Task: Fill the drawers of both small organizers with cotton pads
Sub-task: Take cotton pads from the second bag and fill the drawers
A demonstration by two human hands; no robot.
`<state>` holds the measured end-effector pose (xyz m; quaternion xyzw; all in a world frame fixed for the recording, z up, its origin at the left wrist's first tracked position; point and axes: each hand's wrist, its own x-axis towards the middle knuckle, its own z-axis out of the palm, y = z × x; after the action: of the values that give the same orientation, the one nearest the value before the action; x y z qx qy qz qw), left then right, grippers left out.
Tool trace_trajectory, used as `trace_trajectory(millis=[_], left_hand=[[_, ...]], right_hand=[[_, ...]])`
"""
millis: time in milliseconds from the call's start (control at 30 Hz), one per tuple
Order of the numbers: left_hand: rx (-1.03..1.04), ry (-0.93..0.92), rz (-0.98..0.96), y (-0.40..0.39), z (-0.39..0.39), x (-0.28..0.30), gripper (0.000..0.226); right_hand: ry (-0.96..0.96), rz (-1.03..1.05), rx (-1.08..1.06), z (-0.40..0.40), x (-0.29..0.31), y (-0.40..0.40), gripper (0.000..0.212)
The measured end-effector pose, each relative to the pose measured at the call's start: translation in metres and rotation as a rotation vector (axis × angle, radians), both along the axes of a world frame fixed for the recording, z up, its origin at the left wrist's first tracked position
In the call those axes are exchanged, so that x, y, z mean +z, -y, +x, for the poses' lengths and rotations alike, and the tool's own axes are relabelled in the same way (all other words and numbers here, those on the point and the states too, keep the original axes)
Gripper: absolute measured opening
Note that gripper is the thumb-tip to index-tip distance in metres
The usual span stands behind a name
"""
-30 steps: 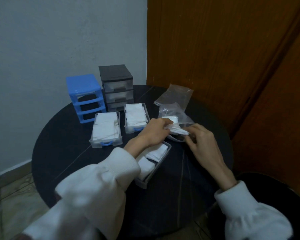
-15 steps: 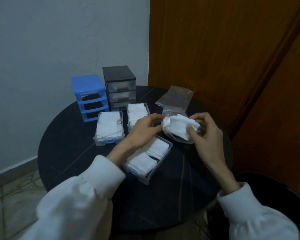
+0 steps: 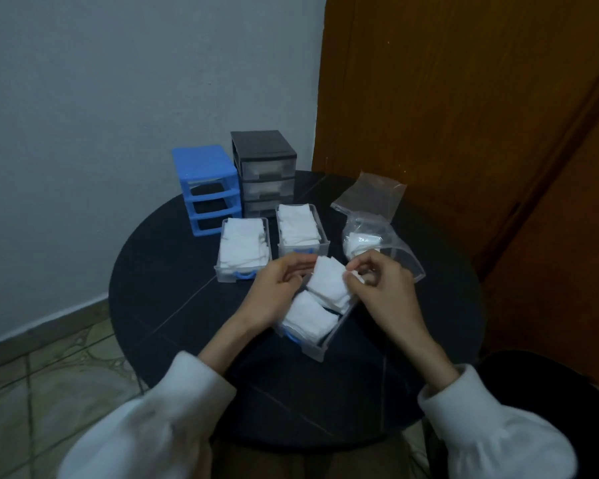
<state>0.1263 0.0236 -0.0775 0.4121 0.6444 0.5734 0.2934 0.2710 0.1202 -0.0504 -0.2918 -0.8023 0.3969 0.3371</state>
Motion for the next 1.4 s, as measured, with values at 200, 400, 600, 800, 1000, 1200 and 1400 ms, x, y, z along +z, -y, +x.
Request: trace_trajectory(millis=[200,400,600,800,1000,1200,1400], left_hand=[[0.021,-0.005,-0.016,0.000,0.001,-0.002,0.038],[0.035,-0.002,-0.009,-0.001,0.003,0.000,0.036],[0.029,0.020,-0.007,0.000,0.005,0.002,0.036],[0.020,0.016,-0.019,0.002,0.006,0.004,0.037],[0.032,-0.017,-0.022,0.003,0.006,0.004,0.036],[0.012,-0.027,-0.041,0.004,0.006,0.007,0.038],[0.049,-0.313,-0.079,-0.004,0.003,0.031,0.035]], right_hand=[[0.231,0.355,-0.002,0.002,-0.001,0.004,0.009],[0.360,0.552,-0.004,0.001,-0.001,0.006,0.022],[0.317,0.550,0.143,0.004,0.001,0.006,0.030],[0.487,0.565,0.312,0.005,-0.003,0.007,0.044],[0.557,0.597,0.267,0.004,-0.003,0.007,0.043],[0.386,0.386,0.275,0.006,-0.007,0.002,0.037],[0.031,0.283,0.060,0.020,-0.004,-0.013,0.017]])
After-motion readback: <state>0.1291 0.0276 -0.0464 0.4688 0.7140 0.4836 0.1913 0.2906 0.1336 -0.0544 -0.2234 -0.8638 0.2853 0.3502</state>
